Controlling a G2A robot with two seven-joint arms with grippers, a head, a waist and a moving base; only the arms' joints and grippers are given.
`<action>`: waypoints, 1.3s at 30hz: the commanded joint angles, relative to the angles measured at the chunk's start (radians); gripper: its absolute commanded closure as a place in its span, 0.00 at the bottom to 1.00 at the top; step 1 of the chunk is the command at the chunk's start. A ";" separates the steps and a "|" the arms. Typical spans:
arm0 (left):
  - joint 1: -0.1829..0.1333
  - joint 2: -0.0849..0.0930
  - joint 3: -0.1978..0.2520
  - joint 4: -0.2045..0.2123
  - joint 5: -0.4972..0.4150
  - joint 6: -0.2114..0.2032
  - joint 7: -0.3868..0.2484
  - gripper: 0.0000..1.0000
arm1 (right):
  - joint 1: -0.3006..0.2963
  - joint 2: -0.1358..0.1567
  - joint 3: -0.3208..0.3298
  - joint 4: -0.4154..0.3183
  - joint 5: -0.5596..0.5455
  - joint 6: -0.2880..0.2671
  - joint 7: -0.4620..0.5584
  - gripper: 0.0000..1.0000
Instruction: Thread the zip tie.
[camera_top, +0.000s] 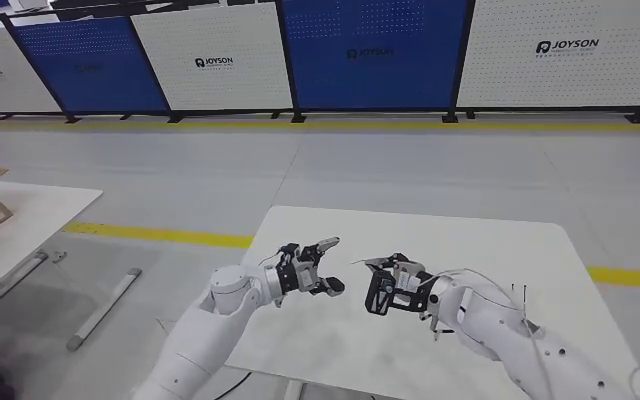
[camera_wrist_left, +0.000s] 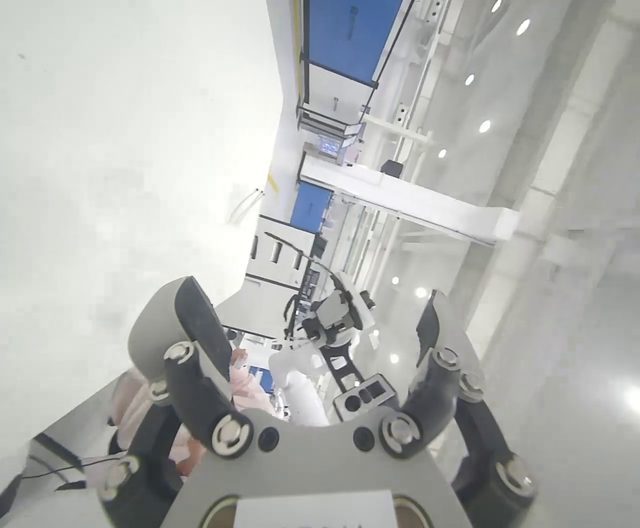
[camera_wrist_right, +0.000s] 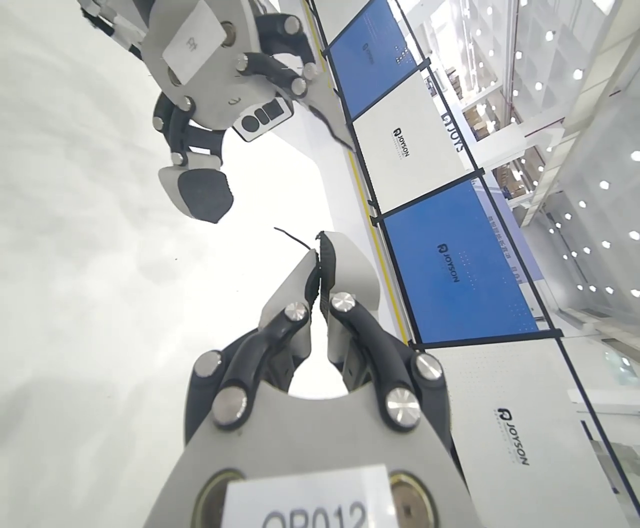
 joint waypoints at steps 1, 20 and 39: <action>-0.015 0.001 0.024 0.011 -0.034 0.000 0.011 0.00 | 0.009 0.000 -0.012 -0.008 -0.008 0.000 0.002 1.00; -0.061 0.015 0.106 0.063 -0.164 0.000 0.023 0.00 | 0.028 0.002 -0.039 -0.007 -0.008 0.000 0.008 1.00; -0.061 0.020 0.117 0.036 -0.140 0.000 0.080 0.00 | 0.037 0.047 -0.034 -0.096 -0.008 0.030 0.104 1.00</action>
